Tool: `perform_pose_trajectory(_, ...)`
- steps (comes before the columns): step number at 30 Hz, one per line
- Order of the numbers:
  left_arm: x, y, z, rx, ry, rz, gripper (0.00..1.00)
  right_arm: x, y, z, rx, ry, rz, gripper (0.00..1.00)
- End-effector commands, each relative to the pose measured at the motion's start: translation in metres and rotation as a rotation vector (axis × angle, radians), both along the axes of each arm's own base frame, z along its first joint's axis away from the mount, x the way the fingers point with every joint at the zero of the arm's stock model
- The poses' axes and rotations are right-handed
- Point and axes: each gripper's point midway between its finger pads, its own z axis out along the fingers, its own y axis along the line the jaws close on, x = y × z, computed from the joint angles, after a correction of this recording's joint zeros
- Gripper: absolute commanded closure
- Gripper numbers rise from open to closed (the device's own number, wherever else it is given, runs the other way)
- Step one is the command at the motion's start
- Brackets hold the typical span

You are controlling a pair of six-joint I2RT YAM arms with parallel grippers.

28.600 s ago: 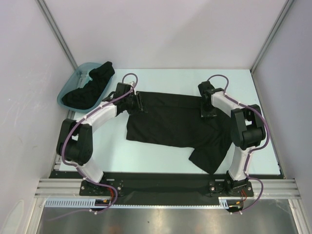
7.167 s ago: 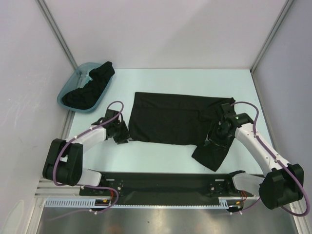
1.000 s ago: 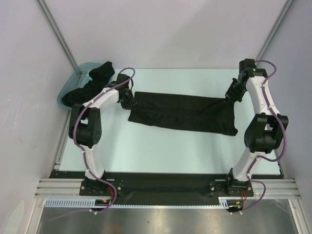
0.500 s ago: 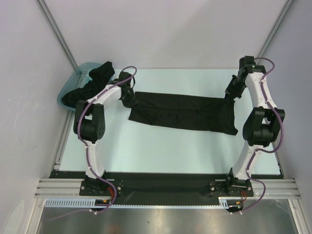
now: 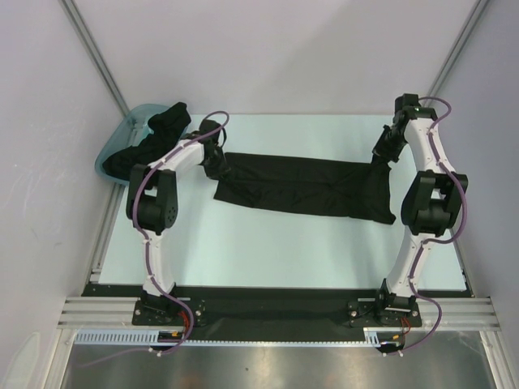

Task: Fold and stack the t-shirts
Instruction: Fold the tshirt

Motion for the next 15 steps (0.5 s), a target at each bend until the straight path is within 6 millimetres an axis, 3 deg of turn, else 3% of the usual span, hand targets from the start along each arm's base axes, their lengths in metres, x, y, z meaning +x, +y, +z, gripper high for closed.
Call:
perform_pose_trajectory(1, 0.016, 0.002, 0.015, 0.004, -0.046, 0.018, 0.87, 0.016, -0.006, 0.008, -0.011, -0.05, 0.012, 1.0)
perform_pose_trajectory(15, 0.022, 0.011, 0.013, 0.037, -0.048, 0.047, 0.87, 0.028, -0.009, 0.002, -0.011, -0.053, 0.005, 1.0)
